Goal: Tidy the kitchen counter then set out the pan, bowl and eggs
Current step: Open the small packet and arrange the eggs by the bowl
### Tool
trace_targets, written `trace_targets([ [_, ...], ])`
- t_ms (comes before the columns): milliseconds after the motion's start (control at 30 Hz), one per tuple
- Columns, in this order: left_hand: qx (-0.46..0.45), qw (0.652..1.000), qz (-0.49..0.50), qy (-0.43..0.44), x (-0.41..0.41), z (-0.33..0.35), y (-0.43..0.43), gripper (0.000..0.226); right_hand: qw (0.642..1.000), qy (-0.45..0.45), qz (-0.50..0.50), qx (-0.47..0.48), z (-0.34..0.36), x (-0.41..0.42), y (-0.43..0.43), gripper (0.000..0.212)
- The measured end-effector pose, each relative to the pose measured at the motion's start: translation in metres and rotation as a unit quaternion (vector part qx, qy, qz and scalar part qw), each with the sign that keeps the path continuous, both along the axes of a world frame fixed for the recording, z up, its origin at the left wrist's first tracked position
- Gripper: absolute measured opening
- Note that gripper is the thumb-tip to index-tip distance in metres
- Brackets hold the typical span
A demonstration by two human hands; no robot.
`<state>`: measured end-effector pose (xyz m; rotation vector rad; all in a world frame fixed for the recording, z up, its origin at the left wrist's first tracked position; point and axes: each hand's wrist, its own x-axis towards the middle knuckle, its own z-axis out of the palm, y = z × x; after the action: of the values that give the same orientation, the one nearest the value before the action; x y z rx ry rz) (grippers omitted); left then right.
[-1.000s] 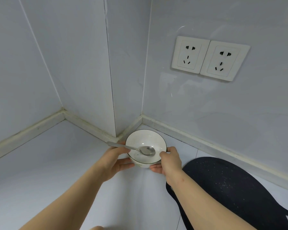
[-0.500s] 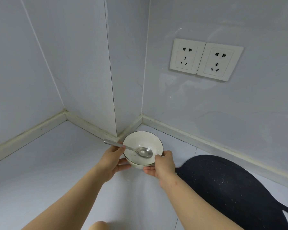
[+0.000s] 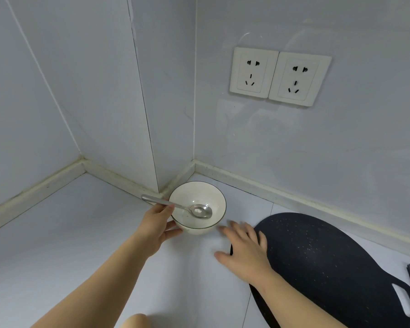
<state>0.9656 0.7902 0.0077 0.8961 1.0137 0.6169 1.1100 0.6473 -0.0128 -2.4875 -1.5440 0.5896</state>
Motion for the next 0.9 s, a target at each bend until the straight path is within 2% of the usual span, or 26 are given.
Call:
trace_targets([
  [133, 0.001, 1.000, 0.005, 0.003, 0.001, -0.001, 0.000, 0.019, 0.998, -0.048, 0.027, -0.037, -0.010, 0.011, -0.010, 0.058],
  [333, 0.003, 1.000, 0.006, 0.007, 0.002, 0.000, -0.001, 0.020, 0.998, -0.053, -0.019, -0.027, -0.012, 0.018, 0.003, 0.056],
  [433, 0.003, 1.000, 0.004, 0.009, 0.002, 0.000, -0.001, 0.019, 0.998, -0.036, -0.027, -0.032, -0.010, 0.020, 0.007, 0.058],
  [500, 0.002, 1.000, 0.007, 0.012, 0.002, 0.000, -0.001, 0.019, 0.998, -0.010, -0.057, 0.017, -0.006, 0.019, 0.009, 0.053],
  [567, 0.004, 1.000, 0.007, 0.015, 0.002, 0.000, -0.001, 0.018, 0.981, 0.050, -0.126, 0.141, 0.001, 0.015, 0.013, 0.042],
  [633, 0.005, 1.000, 0.011, 0.013, 0.003, 0.000, -0.002, 0.017, 0.921, 0.226, -0.204, 0.243, 0.014, 0.007, 0.023, 0.036],
  [700, 0.007, 1.000, 0.016, 0.013, 0.004, 0.001, -0.004, 0.016, 0.853, 0.384, -0.239, 0.260, 0.025, 0.000, 0.036, 0.033],
  [767, 0.010, 1.000, 0.016, 0.014, 0.005, 0.001, -0.004, 0.017, 0.847, 0.414, -0.238, 0.233, 0.028, -0.004, 0.045, 0.033],
  [900, 0.026, 0.999, 0.004, 0.036, 0.005, 0.003, -0.002, 0.018, 0.848, 0.408, -0.258, 0.220, 0.025, -0.010, 0.048, 0.040],
])
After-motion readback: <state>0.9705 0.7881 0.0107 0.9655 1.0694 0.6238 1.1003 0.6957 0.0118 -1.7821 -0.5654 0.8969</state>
